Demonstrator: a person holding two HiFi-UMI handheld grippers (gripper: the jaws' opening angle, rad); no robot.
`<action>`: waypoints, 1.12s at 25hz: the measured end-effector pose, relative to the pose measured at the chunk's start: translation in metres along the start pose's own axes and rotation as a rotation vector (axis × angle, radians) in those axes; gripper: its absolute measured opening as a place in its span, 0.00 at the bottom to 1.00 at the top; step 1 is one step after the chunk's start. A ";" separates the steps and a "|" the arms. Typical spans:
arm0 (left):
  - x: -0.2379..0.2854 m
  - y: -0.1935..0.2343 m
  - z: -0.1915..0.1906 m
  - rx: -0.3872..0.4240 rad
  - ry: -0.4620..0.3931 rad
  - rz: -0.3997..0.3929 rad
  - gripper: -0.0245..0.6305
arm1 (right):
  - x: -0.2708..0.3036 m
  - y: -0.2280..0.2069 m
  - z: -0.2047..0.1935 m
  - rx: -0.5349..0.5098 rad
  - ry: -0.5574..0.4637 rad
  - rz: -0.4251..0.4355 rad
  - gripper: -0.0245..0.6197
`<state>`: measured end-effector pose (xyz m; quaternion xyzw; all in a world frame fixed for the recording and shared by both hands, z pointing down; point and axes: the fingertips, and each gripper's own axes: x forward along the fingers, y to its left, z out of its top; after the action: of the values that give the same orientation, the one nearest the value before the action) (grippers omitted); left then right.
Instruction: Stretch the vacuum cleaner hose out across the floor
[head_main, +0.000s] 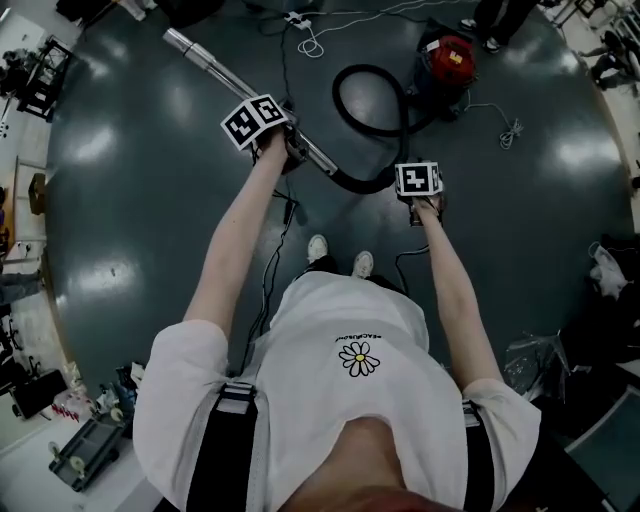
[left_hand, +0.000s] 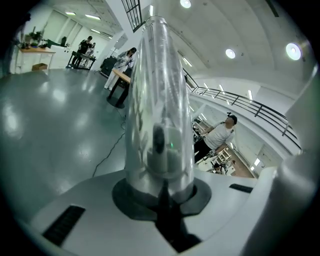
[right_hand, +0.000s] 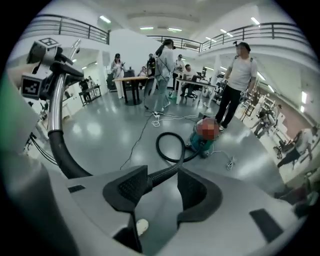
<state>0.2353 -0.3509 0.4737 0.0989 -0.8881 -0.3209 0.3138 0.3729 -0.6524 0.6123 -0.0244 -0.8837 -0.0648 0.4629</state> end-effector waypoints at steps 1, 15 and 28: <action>-0.003 -0.004 -0.005 -0.009 -0.009 -0.002 0.12 | -0.001 -0.006 -0.006 0.025 0.003 0.007 0.35; -0.010 -0.012 -0.018 -0.046 -0.074 -0.079 0.12 | 0.031 0.044 -0.083 1.360 0.206 0.527 0.35; 0.025 -0.006 -0.013 -0.255 0.032 -0.204 0.12 | 0.038 0.076 0.002 1.868 -0.025 0.542 0.18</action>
<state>0.2241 -0.3717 0.4901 0.1531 -0.8205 -0.4594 0.3037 0.3570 -0.5776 0.6496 0.1494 -0.5484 0.7716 0.2857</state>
